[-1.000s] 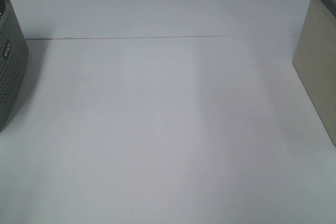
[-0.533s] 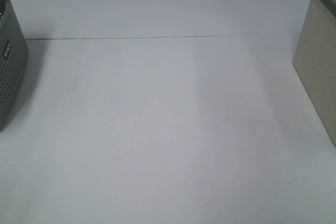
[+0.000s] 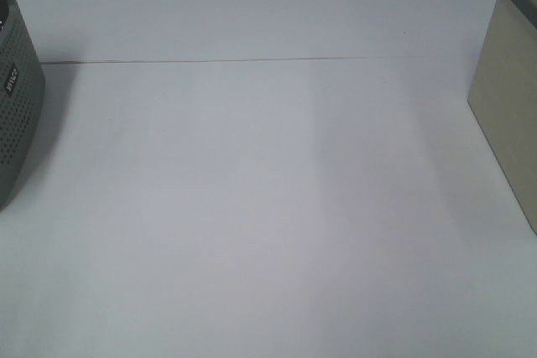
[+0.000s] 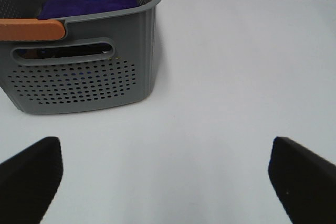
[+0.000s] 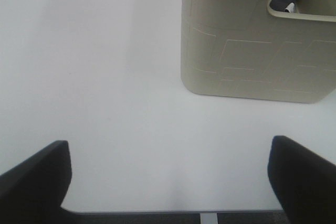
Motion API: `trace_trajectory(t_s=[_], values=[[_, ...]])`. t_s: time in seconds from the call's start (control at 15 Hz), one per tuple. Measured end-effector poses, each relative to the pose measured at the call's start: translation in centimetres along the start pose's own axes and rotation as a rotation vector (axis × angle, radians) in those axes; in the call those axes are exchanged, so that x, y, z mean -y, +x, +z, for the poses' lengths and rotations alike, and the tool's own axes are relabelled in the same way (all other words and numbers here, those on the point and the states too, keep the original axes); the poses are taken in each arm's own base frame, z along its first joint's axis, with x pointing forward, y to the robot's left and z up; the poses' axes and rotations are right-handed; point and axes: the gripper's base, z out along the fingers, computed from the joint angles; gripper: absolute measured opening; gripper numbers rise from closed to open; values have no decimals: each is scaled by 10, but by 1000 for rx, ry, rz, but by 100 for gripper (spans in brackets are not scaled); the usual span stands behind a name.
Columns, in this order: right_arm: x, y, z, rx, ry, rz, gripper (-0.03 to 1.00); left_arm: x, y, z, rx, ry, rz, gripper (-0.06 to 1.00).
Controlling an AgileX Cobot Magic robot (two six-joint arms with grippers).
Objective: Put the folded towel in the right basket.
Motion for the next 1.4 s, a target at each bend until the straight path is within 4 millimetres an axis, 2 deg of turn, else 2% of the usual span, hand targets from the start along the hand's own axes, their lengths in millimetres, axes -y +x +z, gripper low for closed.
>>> trace_trajectory(t_s=[1.4], values=[[0,0,0,-2,-3,3,97,0,0,0,0,2,-1,99]])
